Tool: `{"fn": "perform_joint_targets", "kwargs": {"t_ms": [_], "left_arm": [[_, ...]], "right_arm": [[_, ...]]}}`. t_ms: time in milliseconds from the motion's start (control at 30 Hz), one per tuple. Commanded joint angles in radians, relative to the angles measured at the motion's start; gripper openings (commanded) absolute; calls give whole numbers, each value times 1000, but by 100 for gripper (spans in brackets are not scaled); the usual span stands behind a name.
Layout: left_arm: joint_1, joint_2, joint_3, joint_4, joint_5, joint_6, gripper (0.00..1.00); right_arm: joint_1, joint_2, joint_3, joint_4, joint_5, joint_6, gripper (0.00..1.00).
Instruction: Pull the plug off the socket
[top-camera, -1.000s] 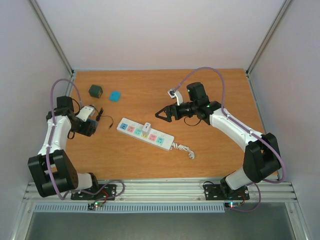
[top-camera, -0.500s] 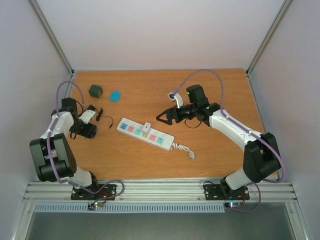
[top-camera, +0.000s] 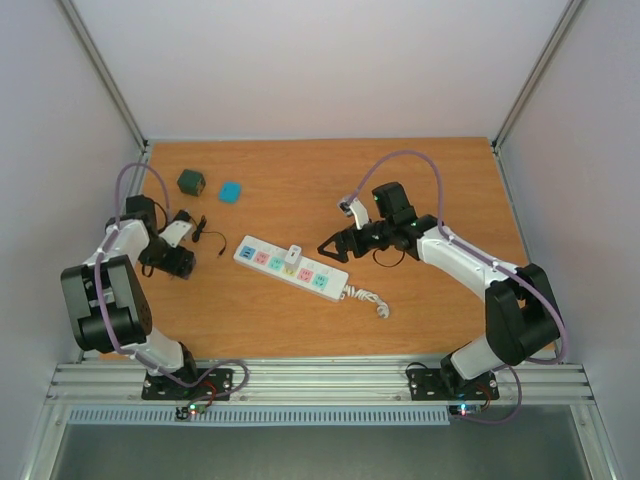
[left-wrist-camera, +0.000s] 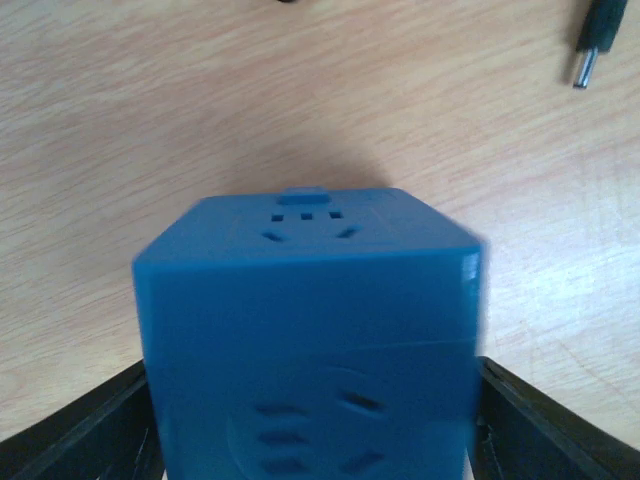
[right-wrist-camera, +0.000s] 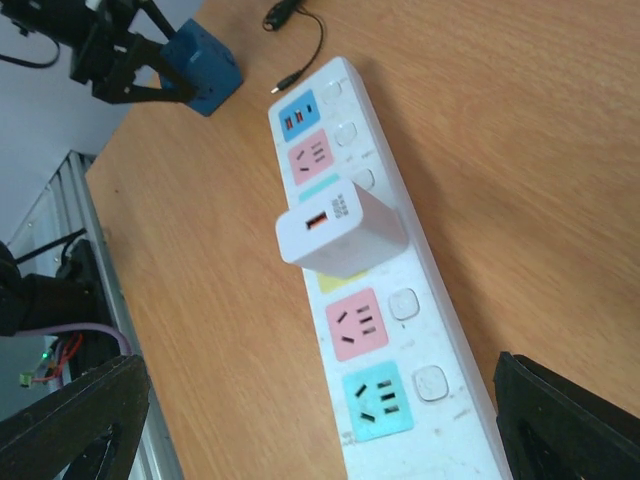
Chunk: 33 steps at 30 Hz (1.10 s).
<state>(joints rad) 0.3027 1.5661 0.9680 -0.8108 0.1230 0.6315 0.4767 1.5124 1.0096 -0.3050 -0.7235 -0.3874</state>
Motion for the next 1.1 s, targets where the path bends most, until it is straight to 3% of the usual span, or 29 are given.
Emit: {"fn": "perform_joint_targets", "kwargs": {"t_ms": [0,167,500,1067], "left_arm": [[6,-5,58,-12,19,-10,81],[6,-40,99,-45,59,-1,93],[-31,-153,227,-118,217,-16,93],[-555,-176,219,-7,218,-306,91]], "right_arm": [[-2,-20,-27,23,29,-44,95],[-1,-18,-49,41,38,-55,95],[-1,-15,-81,80,62,-64,95],[60,-11,-156,168,129,-76,91]]}}
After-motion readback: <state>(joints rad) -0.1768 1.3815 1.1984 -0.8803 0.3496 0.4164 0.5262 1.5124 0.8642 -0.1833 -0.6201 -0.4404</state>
